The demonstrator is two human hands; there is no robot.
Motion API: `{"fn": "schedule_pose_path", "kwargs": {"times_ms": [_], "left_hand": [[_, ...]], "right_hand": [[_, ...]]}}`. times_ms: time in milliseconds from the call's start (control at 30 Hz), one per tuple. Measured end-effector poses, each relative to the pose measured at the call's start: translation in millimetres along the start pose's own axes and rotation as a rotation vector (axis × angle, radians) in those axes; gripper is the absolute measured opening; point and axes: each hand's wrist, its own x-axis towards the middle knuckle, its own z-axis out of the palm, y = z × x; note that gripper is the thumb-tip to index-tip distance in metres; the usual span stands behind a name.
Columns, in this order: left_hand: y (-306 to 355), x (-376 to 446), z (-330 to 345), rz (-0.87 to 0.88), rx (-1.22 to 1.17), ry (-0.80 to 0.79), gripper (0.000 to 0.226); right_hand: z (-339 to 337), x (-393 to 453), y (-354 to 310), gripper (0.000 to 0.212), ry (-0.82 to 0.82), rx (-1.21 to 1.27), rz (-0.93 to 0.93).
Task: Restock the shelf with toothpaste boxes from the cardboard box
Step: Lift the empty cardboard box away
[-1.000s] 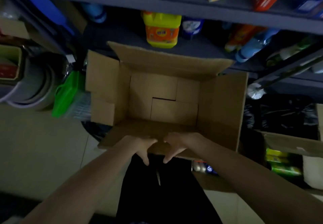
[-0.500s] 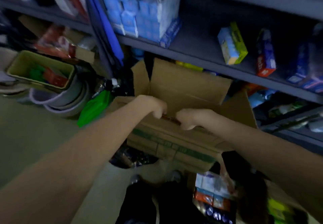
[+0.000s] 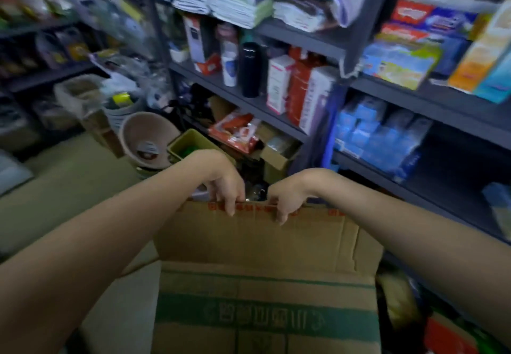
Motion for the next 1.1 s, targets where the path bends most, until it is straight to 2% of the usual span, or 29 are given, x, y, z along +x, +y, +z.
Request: {"fn": "schedule_pose_path", "kwargs": {"times_ms": [167,267,367,433,533,600,667,767,833,900,967,1100], "left_hand": [[-147.8,-62.5,0.5,-0.086,0.145,0.181,0.007],[-224.6,-105.1,-5.9,-0.137,0.192,0.402,0.019],[-290.8,-138.1,-13.3,-0.216,0.149,0.637,0.023],[-331.6,-154.9,-20.5,-0.26,0.14,0.736,0.024],[-401.0,-175.5,-34.2,-0.381,0.191,0.788,0.03],[-457.9,-184.9,-49.3,-0.436,0.193,0.786,0.032],[-518.2,-192.4,-70.0,-0.476,0.159,0.78,0.032],[-604.7,-208.8,-101.5,-0.534,0.113,0.785,0.026],[-659.0,-221.1,-117.6,-0.582,0.099,0.82,0.03],[-709.5,-228.4,-121.7,-0.616,0.017,0.855,0.036],[-766.0,-229.4,-125.7,-0.637,-0.018,0.874,0.036],[-884.3,-218.7,-144.1,-0.642,-0.079,0.857,0.031]], "right_hand": [[-85.3,65.9,-110.6,0.04,0.05,-0.086,-0.146],[-139.8,95.0,-167.7,0.034,0.197,-0.167,-0.241],[-187.2,124.7,-203.9,0.018,0.354,-0.125,-0.351],[-215.7,147.1,-220.0,0.019,0.365,-0.103,-0.36],[-258.3,189.0,-247.9,0.05,0.299,-0.142,-0.327],[-290.8,225.7,-273.5,0.042,0.31,-0.164,-0.353],[-329.6,266.3,-306.0,0.028,0.407,-0.267,-0.396],[-400.5,318.8,-359.4,0.028,0.544,-0.378,-0.458],[-452.8,352.0,-394.7,0.026,0.613,-0.42,-0.496],[-493.1,382.5,-429.5,0.031,0.674,-0.441,-0.523],[-528.9,420.1,-464.0,0.035,0.726,-0.504,-0.553],[-591.4,496.0,-528.2,0.024,0.767,-0.616,-0.592]]}}
